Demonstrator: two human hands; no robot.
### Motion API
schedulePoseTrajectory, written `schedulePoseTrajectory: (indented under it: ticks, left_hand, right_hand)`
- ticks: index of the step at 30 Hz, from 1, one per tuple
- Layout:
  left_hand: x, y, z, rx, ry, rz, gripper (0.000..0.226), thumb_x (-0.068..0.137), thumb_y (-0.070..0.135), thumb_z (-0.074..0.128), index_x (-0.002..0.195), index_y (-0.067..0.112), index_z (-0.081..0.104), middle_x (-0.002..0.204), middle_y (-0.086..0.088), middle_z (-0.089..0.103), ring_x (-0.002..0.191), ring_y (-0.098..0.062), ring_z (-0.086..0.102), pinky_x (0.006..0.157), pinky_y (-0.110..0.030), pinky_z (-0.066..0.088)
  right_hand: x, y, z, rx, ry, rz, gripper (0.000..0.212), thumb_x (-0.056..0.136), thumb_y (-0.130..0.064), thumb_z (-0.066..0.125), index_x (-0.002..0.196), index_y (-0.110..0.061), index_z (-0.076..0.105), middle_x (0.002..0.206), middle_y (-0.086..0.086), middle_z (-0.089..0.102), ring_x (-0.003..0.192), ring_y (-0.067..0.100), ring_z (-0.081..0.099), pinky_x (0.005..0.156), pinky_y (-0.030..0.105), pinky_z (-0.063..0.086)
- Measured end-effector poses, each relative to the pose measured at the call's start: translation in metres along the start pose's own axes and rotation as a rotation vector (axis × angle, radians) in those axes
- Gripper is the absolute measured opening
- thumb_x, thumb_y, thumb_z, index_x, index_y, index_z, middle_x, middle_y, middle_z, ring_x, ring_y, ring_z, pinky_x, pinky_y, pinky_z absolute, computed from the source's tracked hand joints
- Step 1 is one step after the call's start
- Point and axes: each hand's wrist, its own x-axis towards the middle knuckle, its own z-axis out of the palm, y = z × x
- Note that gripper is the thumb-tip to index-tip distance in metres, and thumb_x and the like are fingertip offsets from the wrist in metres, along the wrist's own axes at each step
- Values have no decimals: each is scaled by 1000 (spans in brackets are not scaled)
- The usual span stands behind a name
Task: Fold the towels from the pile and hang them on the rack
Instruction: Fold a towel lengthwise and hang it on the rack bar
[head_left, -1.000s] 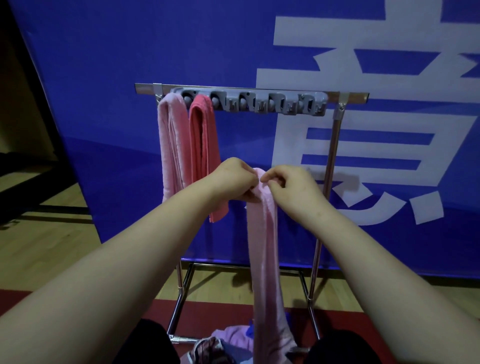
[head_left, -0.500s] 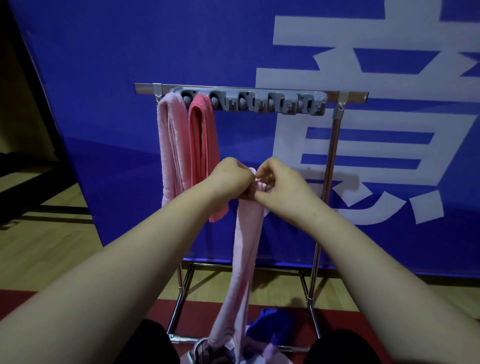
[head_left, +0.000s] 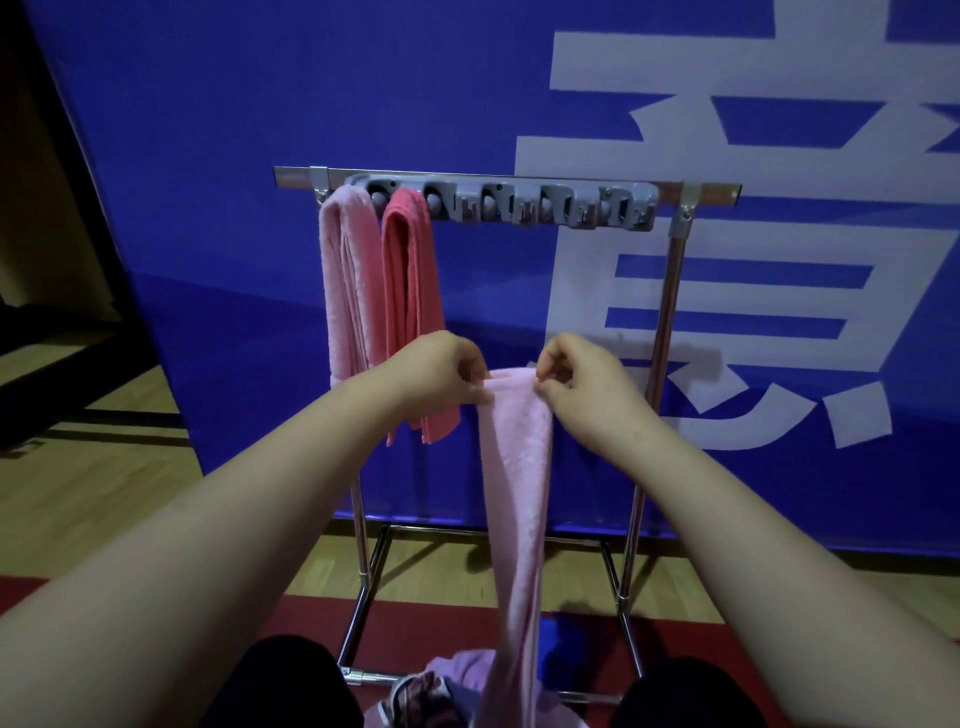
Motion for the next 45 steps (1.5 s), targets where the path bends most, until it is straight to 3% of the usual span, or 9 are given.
schedulePoseTrajectory:
  ticks: [3,8,12,16,21,27,31,39,45]
  left_hand:
    - [1,1,0,157,-52,38,22,83,33,75,92,13,74,84,2,67,76,-17,60,70,-31,52]
    - [13,4,-5,183,381,171,13,79,32,77,82,20,73,82,2,68,80,-23,63,75,-40,52]
    - [11,3,-1,280,139,104,18,80,36,76,85,20,74,83,3,69,82,-19,61,78,-39,52]
    - [8,-1,7,272,369,172,20,84,39,71,89,20,71,92,3,67,95,-21,57,83,-40,45]
    - [5,-4,7,240,194,107,21,84,37,72,93,17,70,91,2,66,87,-19,60,79,-37,49]
    - [0,-4,3,-173,250,91,13,82,18,73,85,13,61,79,0,62,72,-18,56,66,-35,49]
    - [-3,-6,3,-491,212,27,21,83,17,74,99,18,61,87,-6,69,76,-18,66,69,-34,55]
    - [-7,0,6,-606,93,53,8,90,21,68,97,17,70,91,0,72,84,-12,68,74,-26,57]
    - [-9,4,10,-926,142,28,20,91,22,68,108,14,61,101,-12,67,84,-18,68,67,-29,54]
  right_hand:
    - [-3,6,5,-97,-93,-9,19,88,-6,56,83,-24,55,81,-6,61,78,14,60,69,33,54]
    - [6,-1,-9,-111,165,-140,20,87,1,48,83,-17,55,79,-3,59,75,14,55,63,28,46]
    - [2,5,-1,-200,-80,-74,22,88,-1,45,81,-20,54,79,-4,59,75,18,56,62,31,47]
    - [-1,7,1,-200,102,-114,21,91,-4,46,80,-21,52,83,-2,53,76,14,52,62,25,44]
    - [-3,13,11,-208,-16,-26,26,90,-8,47,78,-30,50,85,-6,53,79,13,53,71,42,54]
    - [2,6,5,12,-2,-21,12,95,-19,57,103,-26,52,93,-7,59,83,7,57,68,21,47]
    - [3,1,-3,93,-40,-13,24,93,-20,62,115,-26,56,87,-6,61,82,9,59,74,25,51]
    - [3,-5,-8,97,-107,-10,17,87,-35,68,96,-21,74,83,-4,70,78,12,64,60,25,49]
    - [4,-15,-9,296,-59,114,18,88,-39,65,90,-22,69,92,3,70,89,21,66,74,38,56]
